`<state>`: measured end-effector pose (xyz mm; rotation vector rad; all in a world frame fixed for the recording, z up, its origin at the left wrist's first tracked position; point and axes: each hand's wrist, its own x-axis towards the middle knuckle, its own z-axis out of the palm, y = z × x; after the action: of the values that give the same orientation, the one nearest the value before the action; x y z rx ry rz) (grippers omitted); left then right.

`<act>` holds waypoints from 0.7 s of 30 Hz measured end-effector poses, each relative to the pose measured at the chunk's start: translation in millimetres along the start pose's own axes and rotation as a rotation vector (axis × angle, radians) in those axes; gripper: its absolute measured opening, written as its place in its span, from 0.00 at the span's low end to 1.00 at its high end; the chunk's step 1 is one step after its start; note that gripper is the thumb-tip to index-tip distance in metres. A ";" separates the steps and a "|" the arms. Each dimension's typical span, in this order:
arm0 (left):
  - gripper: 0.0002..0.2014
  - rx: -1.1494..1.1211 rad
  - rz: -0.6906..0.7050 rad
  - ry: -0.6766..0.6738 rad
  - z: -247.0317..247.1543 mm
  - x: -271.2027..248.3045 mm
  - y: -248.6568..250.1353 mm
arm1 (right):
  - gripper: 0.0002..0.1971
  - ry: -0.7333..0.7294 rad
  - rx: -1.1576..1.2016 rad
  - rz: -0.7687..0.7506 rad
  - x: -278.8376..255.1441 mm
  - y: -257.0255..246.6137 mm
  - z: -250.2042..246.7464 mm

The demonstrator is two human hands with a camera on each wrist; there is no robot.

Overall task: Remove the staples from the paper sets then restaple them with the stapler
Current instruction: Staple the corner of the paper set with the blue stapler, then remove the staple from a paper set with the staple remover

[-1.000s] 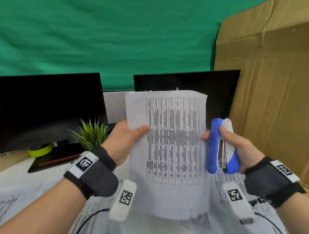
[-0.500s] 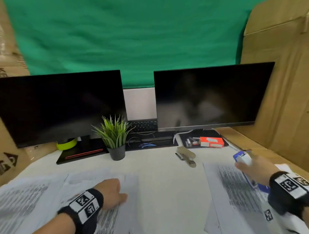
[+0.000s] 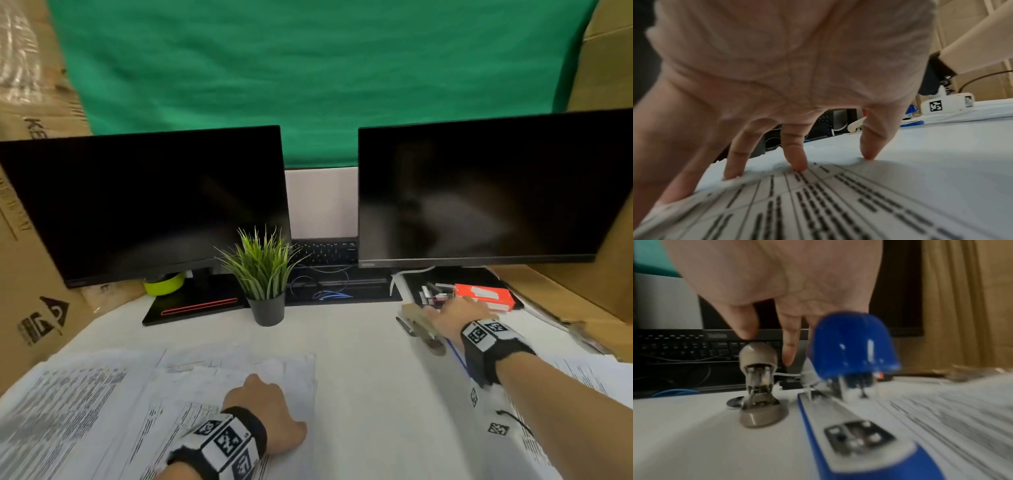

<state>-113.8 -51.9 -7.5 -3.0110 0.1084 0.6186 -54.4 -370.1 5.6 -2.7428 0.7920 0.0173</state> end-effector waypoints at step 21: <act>0.35 -0.118 -0.064 0.147 -25.4 22.8 -57.2 | 0.08 -0.050 0.859 -0.278 -133.4 -26.8 -13.2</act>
<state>-78.3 1.7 9.7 -3.1570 -0.0185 0.4110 -154.5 -282.7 37.4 -1.9874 0.2819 -0.2505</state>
